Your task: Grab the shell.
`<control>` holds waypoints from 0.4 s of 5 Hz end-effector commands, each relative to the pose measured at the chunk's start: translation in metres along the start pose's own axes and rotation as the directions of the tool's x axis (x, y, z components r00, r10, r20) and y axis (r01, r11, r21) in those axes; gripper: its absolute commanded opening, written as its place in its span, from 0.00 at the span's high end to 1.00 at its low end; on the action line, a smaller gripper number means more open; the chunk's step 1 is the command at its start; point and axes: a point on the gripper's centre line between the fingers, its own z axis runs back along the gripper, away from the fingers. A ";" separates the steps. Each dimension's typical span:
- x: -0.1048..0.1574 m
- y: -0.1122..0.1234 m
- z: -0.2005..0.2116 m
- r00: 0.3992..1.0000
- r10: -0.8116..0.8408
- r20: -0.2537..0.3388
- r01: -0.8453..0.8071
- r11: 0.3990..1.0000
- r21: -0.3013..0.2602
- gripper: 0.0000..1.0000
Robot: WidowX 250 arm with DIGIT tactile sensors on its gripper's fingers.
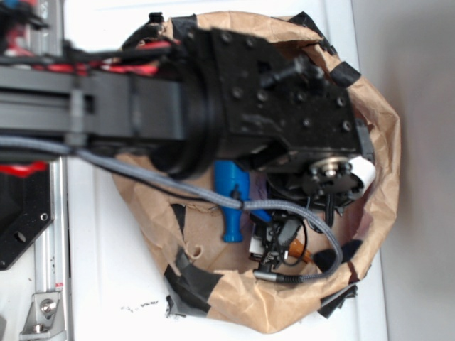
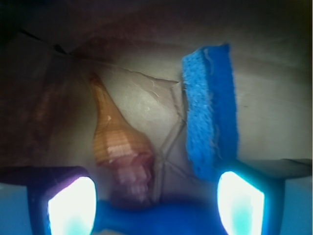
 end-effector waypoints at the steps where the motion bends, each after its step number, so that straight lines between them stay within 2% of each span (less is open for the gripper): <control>1: -0.001 -0.043 -0.003 0.992 -0.120 0.038 0.122 0.992 -0.038 0.00; 2: -0.005 -0.051 -0.021 0.993 -0.122 0.007 0.122 0.992 -0.031 0.00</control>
